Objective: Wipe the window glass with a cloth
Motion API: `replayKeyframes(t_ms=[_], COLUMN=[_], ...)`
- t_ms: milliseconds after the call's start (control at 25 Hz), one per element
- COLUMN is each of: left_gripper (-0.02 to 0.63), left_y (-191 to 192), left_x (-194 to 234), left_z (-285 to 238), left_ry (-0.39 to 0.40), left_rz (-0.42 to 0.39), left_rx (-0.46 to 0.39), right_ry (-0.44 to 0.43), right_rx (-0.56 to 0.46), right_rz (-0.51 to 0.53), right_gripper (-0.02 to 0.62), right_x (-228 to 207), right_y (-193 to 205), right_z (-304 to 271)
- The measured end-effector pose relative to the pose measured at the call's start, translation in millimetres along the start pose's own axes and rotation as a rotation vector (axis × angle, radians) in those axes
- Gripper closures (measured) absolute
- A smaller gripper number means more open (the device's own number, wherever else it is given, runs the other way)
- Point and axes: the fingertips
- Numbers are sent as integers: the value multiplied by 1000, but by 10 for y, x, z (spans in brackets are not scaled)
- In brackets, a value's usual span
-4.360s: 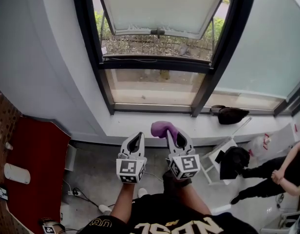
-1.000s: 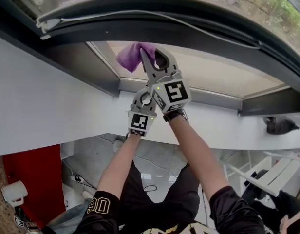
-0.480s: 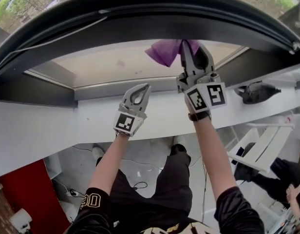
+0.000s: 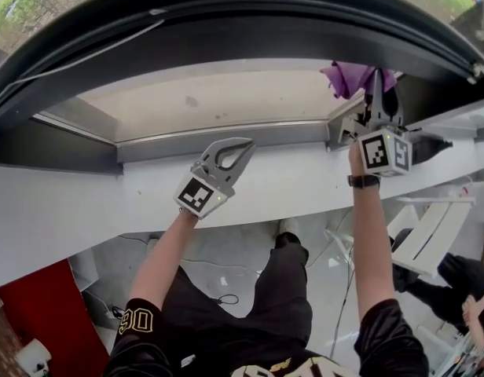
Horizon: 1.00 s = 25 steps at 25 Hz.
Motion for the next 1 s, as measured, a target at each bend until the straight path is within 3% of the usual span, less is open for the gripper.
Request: replayKeyframes(t_ms=[80,240,360,520,680,800,920,1000], left_gripper=[592,592,592,592,592,592,592,592], left_y=[-51,-104,4,-29,-248,-369,-385,-375], left_x=[34,219,527,919,1119,1202,1226,1192], left_z=[221,842,1442,2331,3131,3452,3594,3603], left_ry=[14,-9,-95,-230,-346,-412,-426,-412], left_rz=[17,-52,-52,-68,-57,-39,-37,-34], left_rx=[6,59,105,125,105,77,72,75], right_ry=[-77,-298,-496,-687,-770,-810,-822,-797], right_rx=[-3,-40,-38,-23,-66,-78,-73,-60], right_rz=[28,40,46,-65,-125,-123,-157,-175], right_gripper=[520,520,519,520,520,520,522,522], right_x=[374,1631,2874,4426,5734,6511,6921,6886], right_y=[-49,-180,-127,-60,-218,-262,-187,-119], right_z=[19,34,-24,-211,-434,-535,-615,-671])
Point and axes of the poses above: the fingertips, and each gripper's own axes: z backward along the fingers, x to its left, y out of its underside, and after that the axes turned 11 degrees about z, right-handed
